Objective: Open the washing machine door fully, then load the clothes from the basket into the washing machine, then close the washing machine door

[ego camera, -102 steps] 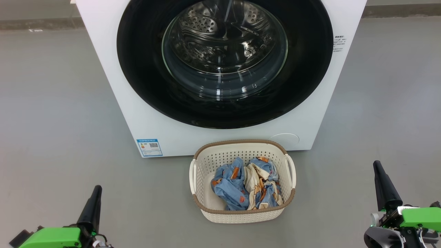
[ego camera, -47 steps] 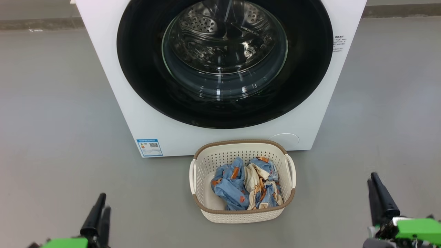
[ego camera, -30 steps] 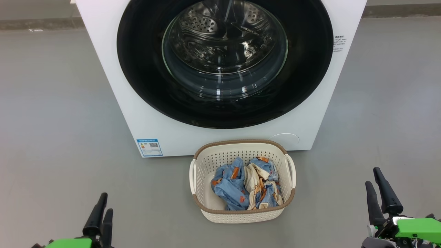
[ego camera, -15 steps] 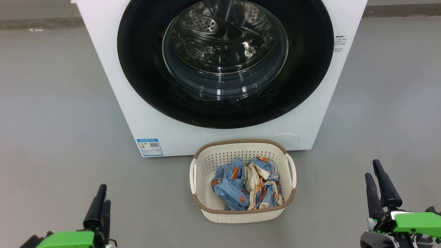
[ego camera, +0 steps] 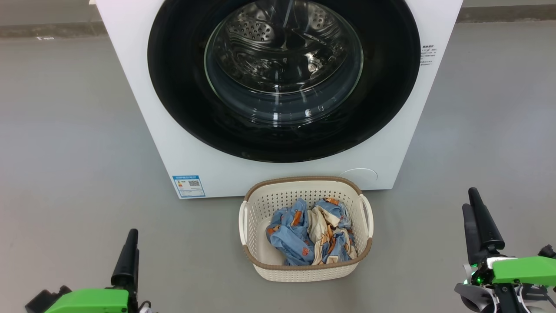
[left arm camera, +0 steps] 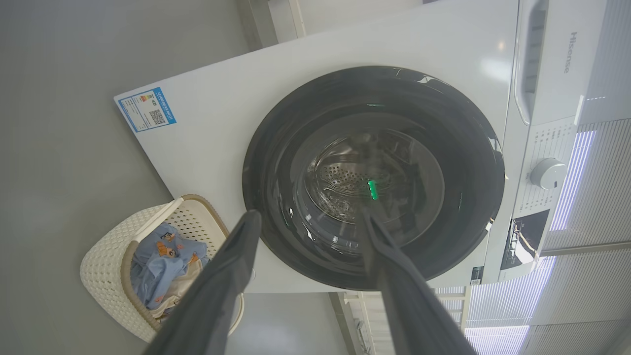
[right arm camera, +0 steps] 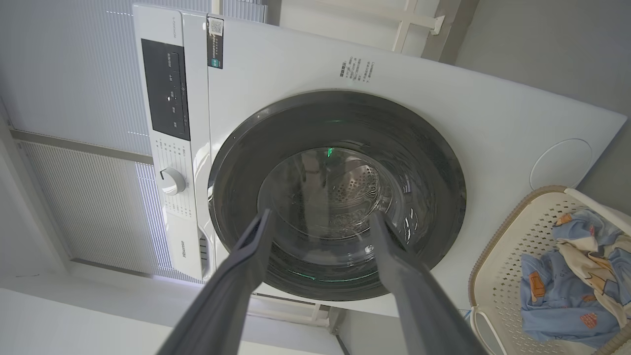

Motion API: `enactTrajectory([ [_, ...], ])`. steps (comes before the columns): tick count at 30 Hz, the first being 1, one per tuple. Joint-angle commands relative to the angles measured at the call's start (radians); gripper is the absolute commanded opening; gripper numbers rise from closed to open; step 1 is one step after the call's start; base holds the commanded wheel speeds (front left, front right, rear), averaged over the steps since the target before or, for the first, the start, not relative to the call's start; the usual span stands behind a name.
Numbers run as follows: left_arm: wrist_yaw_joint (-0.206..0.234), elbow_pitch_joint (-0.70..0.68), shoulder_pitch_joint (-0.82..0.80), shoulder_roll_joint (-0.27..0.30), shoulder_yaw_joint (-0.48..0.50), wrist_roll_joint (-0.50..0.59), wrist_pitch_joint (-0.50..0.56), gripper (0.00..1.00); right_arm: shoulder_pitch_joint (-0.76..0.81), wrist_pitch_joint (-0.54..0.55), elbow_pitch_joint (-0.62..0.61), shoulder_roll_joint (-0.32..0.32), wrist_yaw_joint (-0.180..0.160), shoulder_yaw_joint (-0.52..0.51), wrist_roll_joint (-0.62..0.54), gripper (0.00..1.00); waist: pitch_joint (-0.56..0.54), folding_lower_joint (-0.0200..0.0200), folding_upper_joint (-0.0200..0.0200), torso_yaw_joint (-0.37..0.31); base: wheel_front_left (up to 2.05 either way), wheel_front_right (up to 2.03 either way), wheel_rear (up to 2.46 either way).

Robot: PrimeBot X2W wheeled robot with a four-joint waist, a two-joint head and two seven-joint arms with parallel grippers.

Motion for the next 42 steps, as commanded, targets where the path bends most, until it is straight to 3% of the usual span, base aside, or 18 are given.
enactTrajectory([
  [1, -0.006, -0.032, -0.057, 0.019, 0.009, 0.018, -0.01, 1.0, -0.05, -0.01, -0.034, -0.017, 0.001, 0.019, -0.018, 1.0, 0.0, -0.0001, -0.0001, 0.0, 0.0, 0.0, 0.0],
  [14, -0.007, -0.051, -0.066, 0.021, -0.022, 0.207, -0.048, 1.0, -0.071, -0.057, -0.044, -0.057, 0.001, 0.068, -0.149, 1.0, 0.0, -0.0001, -0.0001, -0.002, 0.0, 0.0, 0.0],
  [37, 0.013, -0.039, -0.074, 0.025, -0.057, 0.665, -0.119, 1.0, -0.1, -0.125, 0.002, -0.094, 0.001, 0.123, -0.583, 1.0, -0.01, -0.0001, -0.0001, -0.001, 0.0, 0.0, 0.0],
  [42, 0.019, -0.035, -0.078, 0.025, -0.062, 0.715, -0.131, 1.0, -0.106, -0.136, 0.014, -0.092, 0.001, 0.127, -0.646, 1.0, -0.009, -0.0001, -0.0001, -0.001, 0.0, 0.0, 0.0],
])
